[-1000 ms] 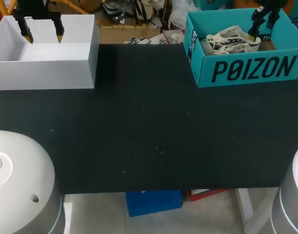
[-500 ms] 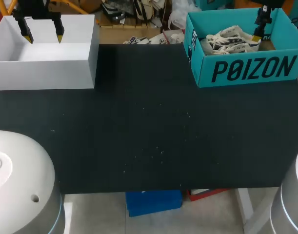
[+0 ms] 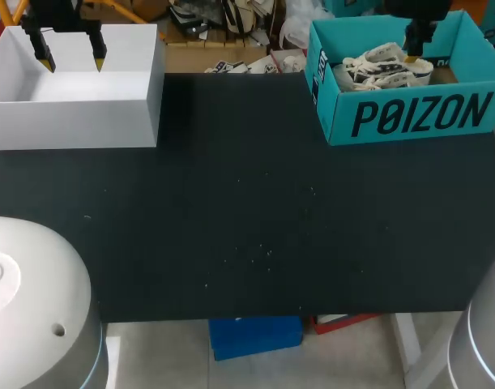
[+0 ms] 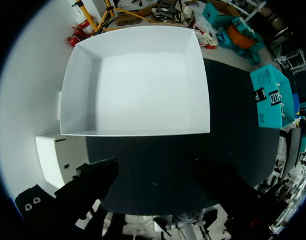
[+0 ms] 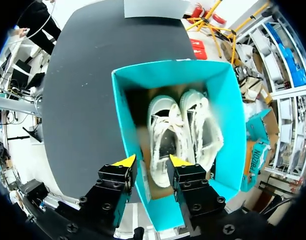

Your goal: Take the shoe out of the shoebox, open the shoe tongue, remove and reinsert the insole, then place the shoe into the shoebox

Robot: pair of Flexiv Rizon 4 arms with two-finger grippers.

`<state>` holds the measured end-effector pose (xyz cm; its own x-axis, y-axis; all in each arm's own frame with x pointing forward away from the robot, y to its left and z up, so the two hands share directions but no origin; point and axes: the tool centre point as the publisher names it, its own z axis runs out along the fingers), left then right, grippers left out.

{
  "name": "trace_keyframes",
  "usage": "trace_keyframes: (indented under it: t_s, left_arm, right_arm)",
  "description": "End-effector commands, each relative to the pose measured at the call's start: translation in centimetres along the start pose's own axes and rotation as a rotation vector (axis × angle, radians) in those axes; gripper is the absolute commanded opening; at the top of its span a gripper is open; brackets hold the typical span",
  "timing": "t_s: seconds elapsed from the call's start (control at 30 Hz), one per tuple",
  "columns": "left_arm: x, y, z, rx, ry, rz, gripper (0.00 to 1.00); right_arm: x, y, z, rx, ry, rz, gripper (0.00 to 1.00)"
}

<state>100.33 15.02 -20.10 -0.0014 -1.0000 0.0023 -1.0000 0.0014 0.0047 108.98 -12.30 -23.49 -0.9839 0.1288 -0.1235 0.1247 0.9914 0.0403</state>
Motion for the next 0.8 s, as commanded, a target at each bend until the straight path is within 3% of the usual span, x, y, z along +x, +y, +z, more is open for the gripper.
trace_keyframes:
  t_s: [0.03, 0.57, 0.8]
  left_arm:
    - [0.0, 0.1, -0.1, 0.000, -0.001, -0.001, 1.00]
    - [0.0, 0.1, -0.1, 0.000, -0.001, -0.001, 1.00]
    - [0.0, 0.1, -0.1, 0.000, -0.001, -0.001, 1.00]
  right_arm:
    - [-2.5, -0.2, 2.2, -0.008, 0.018, -0.012, 0.34]
    - [-6.2, -1.4, 9.9, -0.038, 0.038, -0.090, 0.32]
    - [-7.0, -1.8, 11.9, -0.037, 0.048, -0.114, 0.33]
